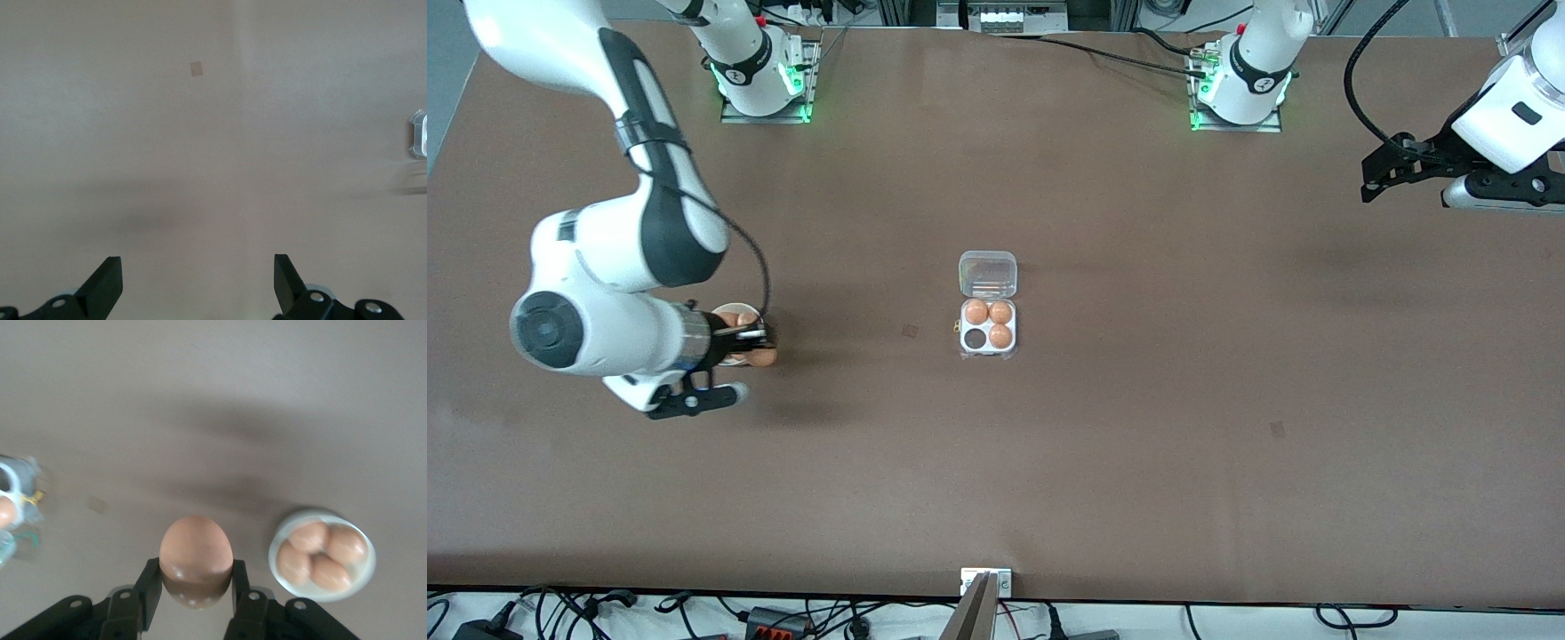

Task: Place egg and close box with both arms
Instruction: 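Carry the egg with the right gripper to the empty box slot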

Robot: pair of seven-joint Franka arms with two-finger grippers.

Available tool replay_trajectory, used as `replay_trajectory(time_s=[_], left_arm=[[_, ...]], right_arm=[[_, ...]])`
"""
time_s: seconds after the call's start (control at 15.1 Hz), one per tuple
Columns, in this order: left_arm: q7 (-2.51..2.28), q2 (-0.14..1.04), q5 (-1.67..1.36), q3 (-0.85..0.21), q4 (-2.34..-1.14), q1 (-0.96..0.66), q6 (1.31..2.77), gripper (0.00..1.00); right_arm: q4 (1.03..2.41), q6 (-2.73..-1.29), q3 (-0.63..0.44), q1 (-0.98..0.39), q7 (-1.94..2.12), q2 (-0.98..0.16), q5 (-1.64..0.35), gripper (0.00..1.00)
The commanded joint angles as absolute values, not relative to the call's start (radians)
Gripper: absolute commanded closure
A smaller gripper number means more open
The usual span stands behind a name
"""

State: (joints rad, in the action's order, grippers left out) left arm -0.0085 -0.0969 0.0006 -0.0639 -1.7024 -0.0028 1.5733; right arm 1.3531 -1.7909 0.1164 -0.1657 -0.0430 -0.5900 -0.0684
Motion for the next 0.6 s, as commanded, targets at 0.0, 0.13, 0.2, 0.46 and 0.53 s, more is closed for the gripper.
replay_trajectory(time_s=[0.0, 0.13, 0.2, 0.46, 0.53], left_arm=[[-0.005, -0.084, 0.017, -0.064, -1.672, -0.003, 1.551, 0.00], [-0.005, -0.084, 0.017, -0.066, -1.672, -0.003, 1.551, 0.00], [-0.006, -0.084, 0.017, -0.066, -1.671, -0.003, 1.551, 0.00], [-0.006, -0.084, 0.015, -0.066, -1.672, -0.003, 1.551, 0.00], [-0.006, -0.084, 0.017, -0.066, -1.672, -0.003, 1.551, 0.00]], right_arm=[[1.330, -1.897, 0.117, -0.267, -0.145, -0.646, -0.075, 1.00], [1.325, -1.969, 0.117, -0.348, -0.216, -0.669, -0.075, 1.00], [1.325, -2.000, 0.117, -0.382, -0.260, -0.681, -0.074, 1.00], [1.325, -2.149, 0.117, -0.498, -0.350, -0.758, -0.074, 1.00], [1.325, -2.175, 0.117, -0.520, -0.383, -0.774, -0.074, 1.00]])
